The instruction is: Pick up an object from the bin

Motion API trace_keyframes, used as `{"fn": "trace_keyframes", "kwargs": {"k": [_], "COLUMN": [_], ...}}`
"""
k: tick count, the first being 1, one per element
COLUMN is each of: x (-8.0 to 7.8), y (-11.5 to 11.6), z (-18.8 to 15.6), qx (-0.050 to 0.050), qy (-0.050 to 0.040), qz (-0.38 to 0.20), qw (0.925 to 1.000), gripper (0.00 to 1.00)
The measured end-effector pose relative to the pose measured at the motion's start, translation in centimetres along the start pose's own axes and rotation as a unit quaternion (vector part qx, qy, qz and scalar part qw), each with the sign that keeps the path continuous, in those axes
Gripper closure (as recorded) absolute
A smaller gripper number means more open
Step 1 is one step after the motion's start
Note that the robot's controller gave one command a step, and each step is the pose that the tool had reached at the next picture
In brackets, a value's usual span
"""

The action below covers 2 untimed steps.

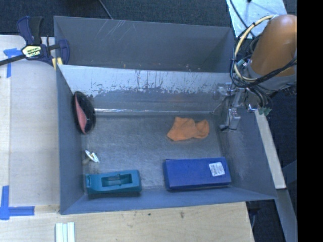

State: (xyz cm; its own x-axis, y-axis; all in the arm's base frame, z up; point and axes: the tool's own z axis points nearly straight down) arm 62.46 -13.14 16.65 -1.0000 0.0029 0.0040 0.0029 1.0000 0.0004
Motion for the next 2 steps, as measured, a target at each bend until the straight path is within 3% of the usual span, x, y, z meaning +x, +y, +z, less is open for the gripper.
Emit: {"fn": "trace_keyframes", "kwargs": {"k": [1,2], "x": [-0.2,0.9], "y": [0.0,1.7], "z": [-0.5,5.7], "qx": [0.001,0.001], "qy": [-0.0041,-0.0056], "qz": [-0.001,-0.043], "qw": [1.0000,0.9990], "gripper": [0.00,0.00]}}
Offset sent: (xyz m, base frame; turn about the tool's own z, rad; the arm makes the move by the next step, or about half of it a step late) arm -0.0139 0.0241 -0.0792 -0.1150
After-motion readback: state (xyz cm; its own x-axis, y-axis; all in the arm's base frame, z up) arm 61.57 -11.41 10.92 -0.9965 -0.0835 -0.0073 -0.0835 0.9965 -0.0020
